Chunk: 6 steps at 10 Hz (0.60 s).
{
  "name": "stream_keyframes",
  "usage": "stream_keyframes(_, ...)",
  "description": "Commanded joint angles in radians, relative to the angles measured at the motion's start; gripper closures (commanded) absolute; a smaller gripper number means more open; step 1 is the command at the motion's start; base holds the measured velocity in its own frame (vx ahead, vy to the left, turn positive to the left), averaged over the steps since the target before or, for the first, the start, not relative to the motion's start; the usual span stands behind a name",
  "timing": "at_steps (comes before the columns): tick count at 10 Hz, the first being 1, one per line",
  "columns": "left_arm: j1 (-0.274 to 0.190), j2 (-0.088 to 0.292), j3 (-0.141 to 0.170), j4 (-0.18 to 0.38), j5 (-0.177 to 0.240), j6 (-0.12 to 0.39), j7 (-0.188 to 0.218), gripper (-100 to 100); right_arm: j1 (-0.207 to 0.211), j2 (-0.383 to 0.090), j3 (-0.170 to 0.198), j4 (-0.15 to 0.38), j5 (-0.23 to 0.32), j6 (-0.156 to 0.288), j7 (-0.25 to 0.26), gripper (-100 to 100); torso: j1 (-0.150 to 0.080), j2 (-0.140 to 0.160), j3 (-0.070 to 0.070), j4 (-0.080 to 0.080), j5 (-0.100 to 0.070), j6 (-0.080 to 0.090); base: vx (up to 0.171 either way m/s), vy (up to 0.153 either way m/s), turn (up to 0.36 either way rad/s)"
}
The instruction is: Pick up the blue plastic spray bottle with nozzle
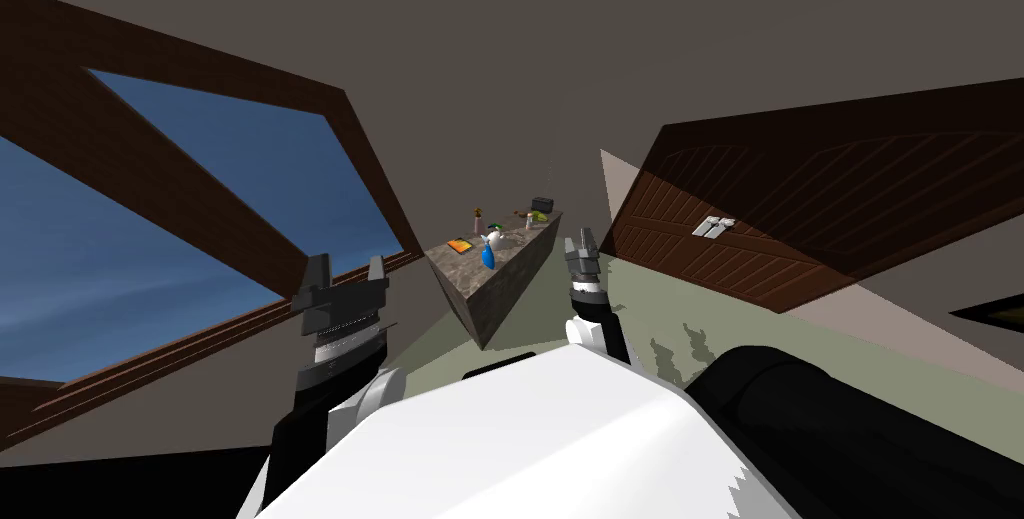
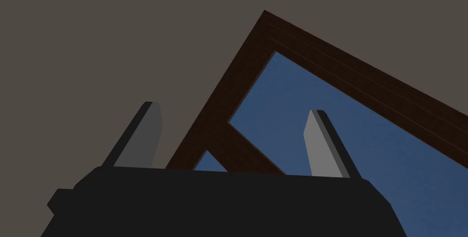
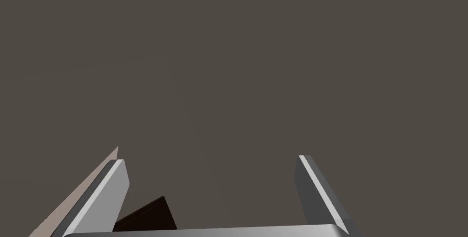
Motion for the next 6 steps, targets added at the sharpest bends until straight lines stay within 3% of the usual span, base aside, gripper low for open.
stream_keyframes(1,-0.01,0.041,-0.003,0.004,-0.003,0.01,0.023,-100,0.0,0.0,0.0,0.0,0.0,0.0,0.0,0,0.0,0.0,0.0,0.0,0.0,0.0,-0.01,-0.022,0.016)
stream_keyframes(4,-0.051,0.121,-0.012,0.022,-0.014,0.051,0.104,-100,0.0,0.0,0.0,0.0,0.0,0.0,0.0,0,-0.004,0.002,0.001,0.0,-0.001,0.0,-0.032,-0.068,0.038)
stream_keyframes(5,-0.051,0.121,-0.012,0.022,-0.014,0.051,0.112,-100,0.0,0.0,0.0,0.0,0.0,0.0,0.0,0,-0.005,0.002,0.001,0.001,-0.001,0.0,-0.029,-0.057,0.023)
stream_keyframes(6,-0.07,0.142,-0.017,0.031,-0.019,0.071,0.151,-100,0.0,0.0,0.0,0.0,0.0,0.0,0.0,0,-0.004,0.002,0.001,0.0,-0.001,0.0,-0.031,-0.069,0.036)
